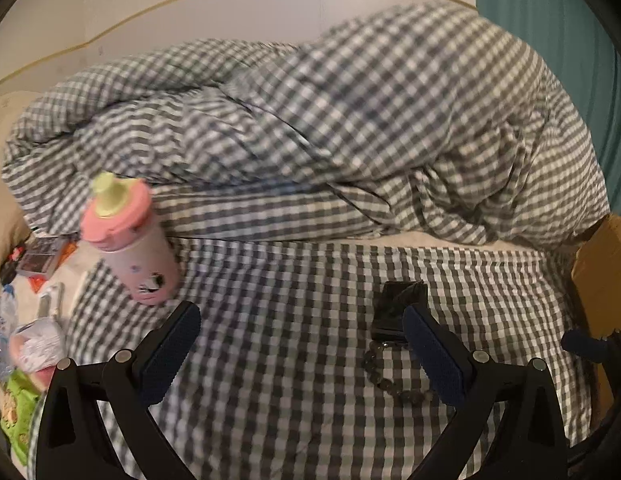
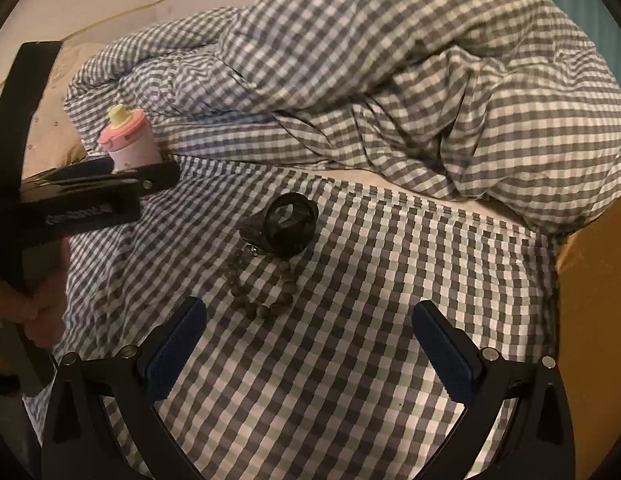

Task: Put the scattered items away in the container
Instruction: 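Grasp the black hair tie with the left gripper while the right grasps the bead bracelet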

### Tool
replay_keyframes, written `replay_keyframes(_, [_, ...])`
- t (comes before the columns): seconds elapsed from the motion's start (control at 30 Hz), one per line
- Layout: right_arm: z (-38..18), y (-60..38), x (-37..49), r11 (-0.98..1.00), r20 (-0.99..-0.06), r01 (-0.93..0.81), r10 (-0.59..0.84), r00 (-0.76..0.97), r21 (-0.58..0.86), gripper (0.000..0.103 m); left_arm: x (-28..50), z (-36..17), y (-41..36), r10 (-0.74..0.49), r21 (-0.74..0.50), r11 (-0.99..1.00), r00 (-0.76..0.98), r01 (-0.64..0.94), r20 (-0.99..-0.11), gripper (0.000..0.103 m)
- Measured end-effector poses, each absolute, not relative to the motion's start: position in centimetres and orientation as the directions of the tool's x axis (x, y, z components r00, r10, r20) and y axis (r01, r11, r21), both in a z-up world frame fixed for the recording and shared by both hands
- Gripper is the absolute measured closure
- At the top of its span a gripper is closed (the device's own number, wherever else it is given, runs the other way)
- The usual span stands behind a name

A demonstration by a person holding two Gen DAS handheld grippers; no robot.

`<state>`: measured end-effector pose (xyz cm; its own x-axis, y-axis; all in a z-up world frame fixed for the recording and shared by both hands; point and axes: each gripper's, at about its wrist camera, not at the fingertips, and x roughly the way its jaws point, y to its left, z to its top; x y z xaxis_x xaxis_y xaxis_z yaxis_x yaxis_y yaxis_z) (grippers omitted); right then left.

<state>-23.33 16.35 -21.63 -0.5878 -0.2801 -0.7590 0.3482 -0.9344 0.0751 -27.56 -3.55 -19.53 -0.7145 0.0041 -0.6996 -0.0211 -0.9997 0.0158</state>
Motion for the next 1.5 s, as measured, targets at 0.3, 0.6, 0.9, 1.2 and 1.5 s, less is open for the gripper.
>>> replay_keyframes(0.3, [-22.9, 17.0, -24.3, -0.936, -0.767, 0.341, -0.281, -0.577, 0.087, 0.0, -31.0, -23.0, 0.1, 0.073, 0.017, -0.992, -0.667, -0.128, -0.741, 0.0])
replay_keyframes(0.6, [-23.4, 17.6, -24.4, -0.945, -0.77, 0.316, -0.266, -0.58, 0.088, 0.0, -33.2, -25.5, 2.5, 0.08, 0.027, -0.987, -0.636, -0.157, -0.768, 0.0])
replay_keyframes(0.9, [-23.8, 17.4, -24.7, -0.947, -0.774, 0.309, -0.258, -0.578, 0.085, 0.0, -34.9, -27.9, 2.9, 0.101, -0.01, -0.987, -0.579, -0.158, -0.809, 0.071])
replay_keyframes(1.2, [-25.3, 13.8, -26.6, -0.931, -0.789, 0.358, -0.273, -0.55, 0.073, 0.0, -33.9, -26.9, -0.2, 0.082, -0.024, -0.994, -0.612, -0.102, -0.787, 0.092])
replay_keyframes(1.5, [-27.6, 8.7, -28.5, -0.904, -0.808, 0.423, -0.289, -0.513, 0.055, 0.0, -32.3, -24.3, -5.7, 0.014, -0.022, -1.0, -0.654, 0.004, -0.757, 0.092])
